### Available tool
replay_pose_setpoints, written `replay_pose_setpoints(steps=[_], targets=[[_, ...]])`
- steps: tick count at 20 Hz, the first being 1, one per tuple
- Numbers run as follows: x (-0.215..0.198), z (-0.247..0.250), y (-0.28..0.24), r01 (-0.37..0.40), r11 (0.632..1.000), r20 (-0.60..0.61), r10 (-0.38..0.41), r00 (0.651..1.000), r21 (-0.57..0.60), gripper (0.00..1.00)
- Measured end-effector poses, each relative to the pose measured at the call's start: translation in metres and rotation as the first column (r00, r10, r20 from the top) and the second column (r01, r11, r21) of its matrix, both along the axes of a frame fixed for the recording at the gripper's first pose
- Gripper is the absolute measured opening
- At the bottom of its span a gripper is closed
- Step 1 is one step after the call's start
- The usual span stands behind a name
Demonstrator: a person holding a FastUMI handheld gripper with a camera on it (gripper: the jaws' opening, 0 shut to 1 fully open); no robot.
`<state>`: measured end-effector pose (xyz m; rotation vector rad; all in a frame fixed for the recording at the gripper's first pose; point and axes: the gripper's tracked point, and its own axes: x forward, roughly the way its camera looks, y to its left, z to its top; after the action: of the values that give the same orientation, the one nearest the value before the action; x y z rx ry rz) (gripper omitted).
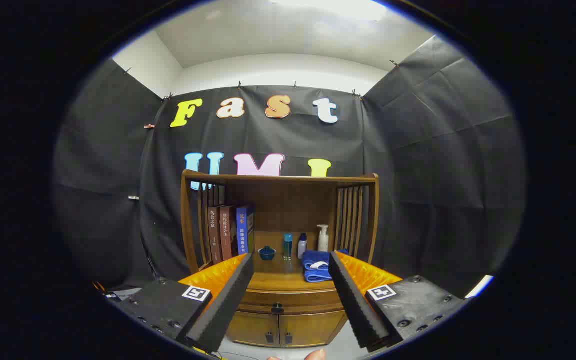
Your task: Pull open the drawer, take out the items inside it, and place them on the countertop above the cabinet.
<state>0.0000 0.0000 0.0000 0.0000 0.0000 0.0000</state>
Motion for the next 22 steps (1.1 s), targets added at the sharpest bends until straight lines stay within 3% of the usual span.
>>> replay_pose_setpoints(steps=[22], targets=[[-0.0025, -0.0032, 0.0006, -0.012, 1.0, 0.02, 0.012, 1.0, 0.013, 0.98]])
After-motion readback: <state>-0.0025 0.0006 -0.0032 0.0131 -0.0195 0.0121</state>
